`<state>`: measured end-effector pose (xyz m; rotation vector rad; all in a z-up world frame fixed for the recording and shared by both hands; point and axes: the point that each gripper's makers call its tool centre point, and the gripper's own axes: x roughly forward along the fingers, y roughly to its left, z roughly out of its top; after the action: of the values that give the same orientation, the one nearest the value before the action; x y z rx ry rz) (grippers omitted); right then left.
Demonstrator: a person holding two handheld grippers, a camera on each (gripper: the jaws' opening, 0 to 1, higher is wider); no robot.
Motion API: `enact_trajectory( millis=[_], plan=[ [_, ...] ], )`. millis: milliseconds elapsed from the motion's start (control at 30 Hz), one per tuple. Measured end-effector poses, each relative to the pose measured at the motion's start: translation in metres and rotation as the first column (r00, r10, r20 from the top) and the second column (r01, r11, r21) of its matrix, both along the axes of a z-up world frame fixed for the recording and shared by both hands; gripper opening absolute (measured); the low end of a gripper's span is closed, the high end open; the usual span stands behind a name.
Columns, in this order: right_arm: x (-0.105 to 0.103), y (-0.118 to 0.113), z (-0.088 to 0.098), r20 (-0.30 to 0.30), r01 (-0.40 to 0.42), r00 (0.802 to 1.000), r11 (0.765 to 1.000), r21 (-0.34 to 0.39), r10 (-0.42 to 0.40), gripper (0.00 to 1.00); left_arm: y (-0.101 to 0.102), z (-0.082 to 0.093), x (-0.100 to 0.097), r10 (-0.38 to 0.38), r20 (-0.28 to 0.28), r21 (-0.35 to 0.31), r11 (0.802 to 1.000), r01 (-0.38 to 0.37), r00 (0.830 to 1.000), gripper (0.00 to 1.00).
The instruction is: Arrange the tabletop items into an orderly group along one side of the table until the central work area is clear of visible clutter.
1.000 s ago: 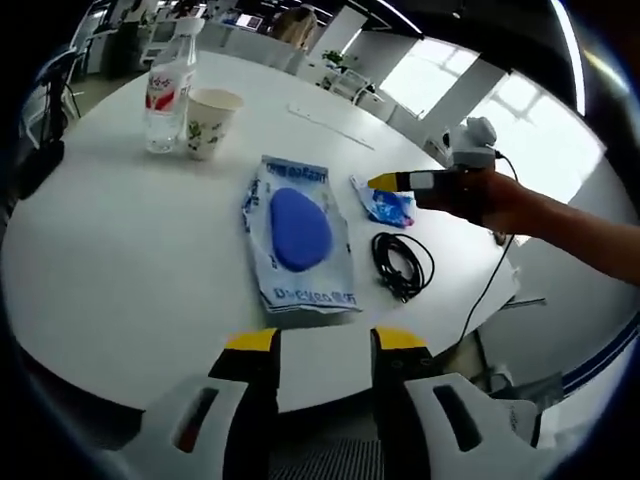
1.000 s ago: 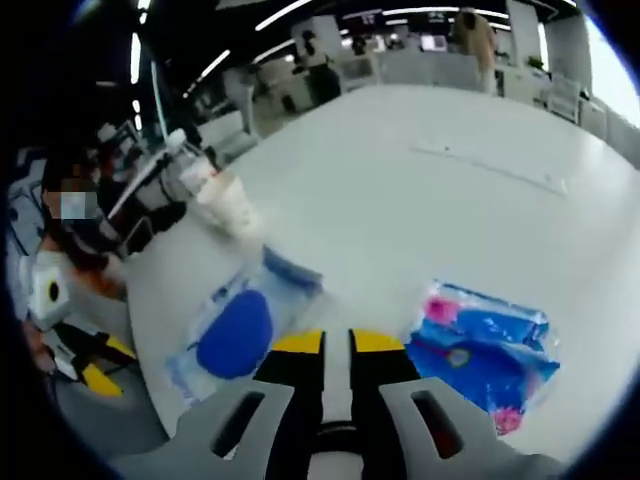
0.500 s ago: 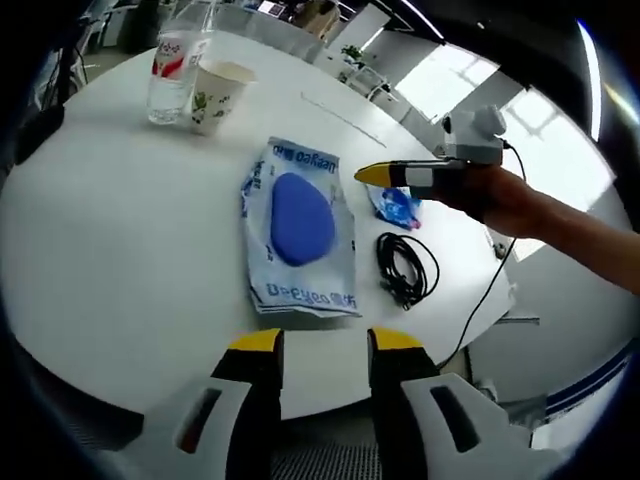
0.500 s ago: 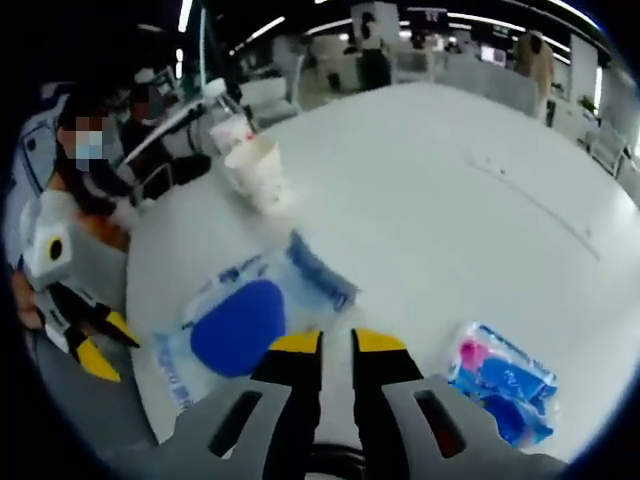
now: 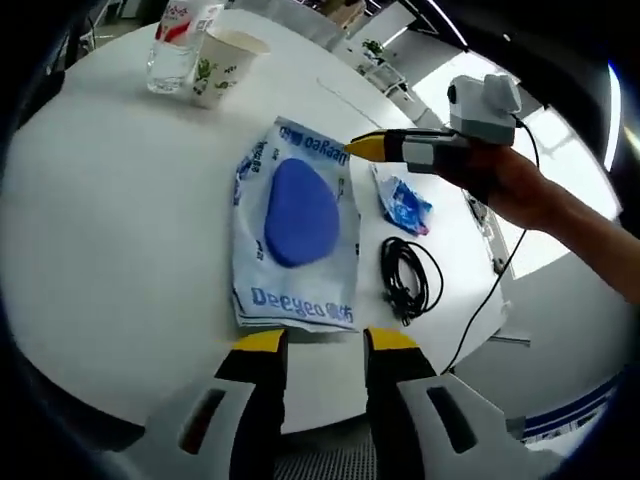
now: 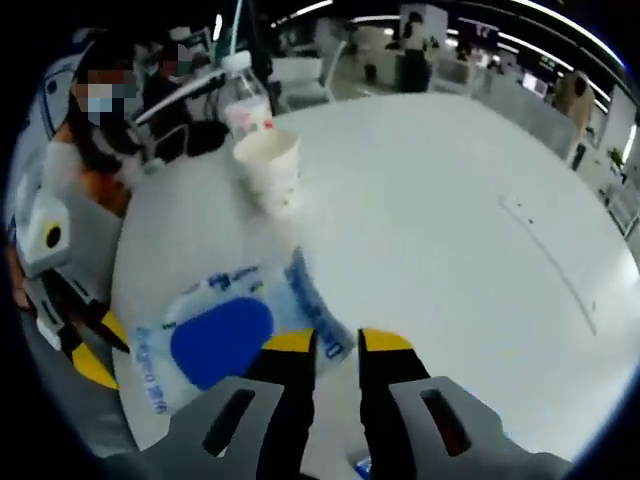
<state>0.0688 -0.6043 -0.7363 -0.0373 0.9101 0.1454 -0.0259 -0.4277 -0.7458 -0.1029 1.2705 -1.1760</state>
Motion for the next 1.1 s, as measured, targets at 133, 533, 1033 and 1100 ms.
enact_trajectory(
  millis=[133, 533, 1033, 1100],
  plan=[
    [0.007, 0.001, -0.006, -0.01, -0.022, 1.0, 1.0, -0.003, 0.022, 0.14, -0.003, -0.002, 0.0, 0.03, -0.031, 0.004, 1.0, -0.03, 0.999, 0.25],
    [0.005, 0.007, -0.02, -0.057, -0.067, 0.996, 0.998, -0.018, 0.065, 0.1, -0.004, -0.013, 0.004, 0.101, -0.093, 0.034, 0.995, -0.098, 0.991, 0.1],
    [-0.024, 0.01, -0.008, -0.03, -0.016, 0.999, 1.0, 0.02, 0.017, 0.0, 0.001, -0.018, 0.008, 0.098, -0.097, 0.041, 0.995, -0.095, 0.99, 0.0],
    [-0.028, 0.01, -0.005, -0.022, -0.006, 1.0, 1.0, 0.023, 0.007, 0.0, 0.004, -0.017, 0.011, 0.114, -0.098, 0.034, 0.993, -0.111, 0.989, 0.0]
  ],
)
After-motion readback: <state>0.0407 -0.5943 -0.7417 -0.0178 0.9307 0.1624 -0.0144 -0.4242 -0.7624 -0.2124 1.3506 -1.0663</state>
